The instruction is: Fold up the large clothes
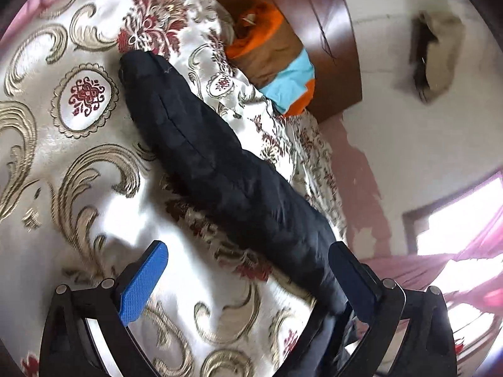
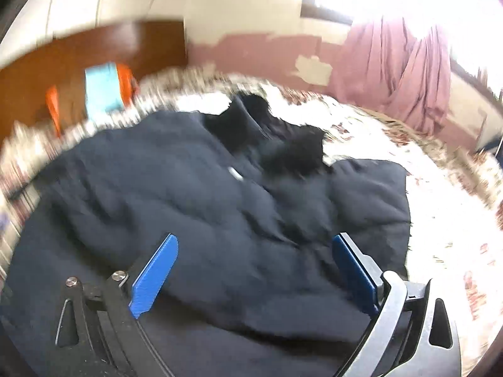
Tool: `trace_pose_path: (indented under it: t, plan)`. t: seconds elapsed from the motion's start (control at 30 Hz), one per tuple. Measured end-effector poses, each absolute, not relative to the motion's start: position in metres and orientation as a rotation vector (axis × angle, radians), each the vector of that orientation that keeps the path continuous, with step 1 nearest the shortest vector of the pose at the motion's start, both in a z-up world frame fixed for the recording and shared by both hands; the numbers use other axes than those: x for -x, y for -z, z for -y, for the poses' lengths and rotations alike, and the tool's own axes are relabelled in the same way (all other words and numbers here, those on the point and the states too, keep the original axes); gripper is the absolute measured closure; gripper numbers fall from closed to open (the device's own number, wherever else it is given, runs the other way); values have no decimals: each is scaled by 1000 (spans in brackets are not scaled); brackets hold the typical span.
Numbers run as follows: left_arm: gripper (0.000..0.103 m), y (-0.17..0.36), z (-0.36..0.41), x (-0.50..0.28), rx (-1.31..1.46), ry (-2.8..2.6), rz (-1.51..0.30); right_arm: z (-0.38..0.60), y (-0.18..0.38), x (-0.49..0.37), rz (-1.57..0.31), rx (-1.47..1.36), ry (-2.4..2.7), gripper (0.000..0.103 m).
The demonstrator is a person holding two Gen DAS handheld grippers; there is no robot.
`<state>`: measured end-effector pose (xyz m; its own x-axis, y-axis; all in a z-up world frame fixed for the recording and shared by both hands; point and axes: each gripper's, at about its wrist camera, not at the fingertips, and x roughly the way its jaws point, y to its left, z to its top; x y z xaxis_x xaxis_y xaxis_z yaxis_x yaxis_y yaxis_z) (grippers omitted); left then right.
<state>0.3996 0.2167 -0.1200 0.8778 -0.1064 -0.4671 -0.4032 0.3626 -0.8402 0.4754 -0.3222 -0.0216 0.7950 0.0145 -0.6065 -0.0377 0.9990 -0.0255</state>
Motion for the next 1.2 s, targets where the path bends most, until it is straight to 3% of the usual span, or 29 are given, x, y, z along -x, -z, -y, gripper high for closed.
trace_pose_path:
  t: [0.13,0.5,0.83,0.87,0.93,1.0,1.07,1.2]
  plan:
    - [0,133,-237,-415,1286,-145,-511,275,20,-504,-672,-44,-133,4]
    - [0,158,-259,-443,1439,-252,-517,149,49,-571,-687,175,-131,4]
    - [2,149,-254,-467,1401,-163,-441,160,76,-569,-639,24,-185,2]
    - [5,151,-253,-467,1401,-165,-447,162,76,-571,-643,21,-187,2]
    - [29,158,-256,-469,1421,-182,-488,165,70,-565,-658,11,-153,2]
    - [60,163,-258,-470,1411,-212,-536,169,58,-552,-645,-15,-130,2]
    - [76,163,-260,-471,1397,-213,-532,177,43,-538,-620,-64,-185,2]
    - [94,144,-262,-468,1327,-197,-450,191,16,-512,-588,-60,-242,2]
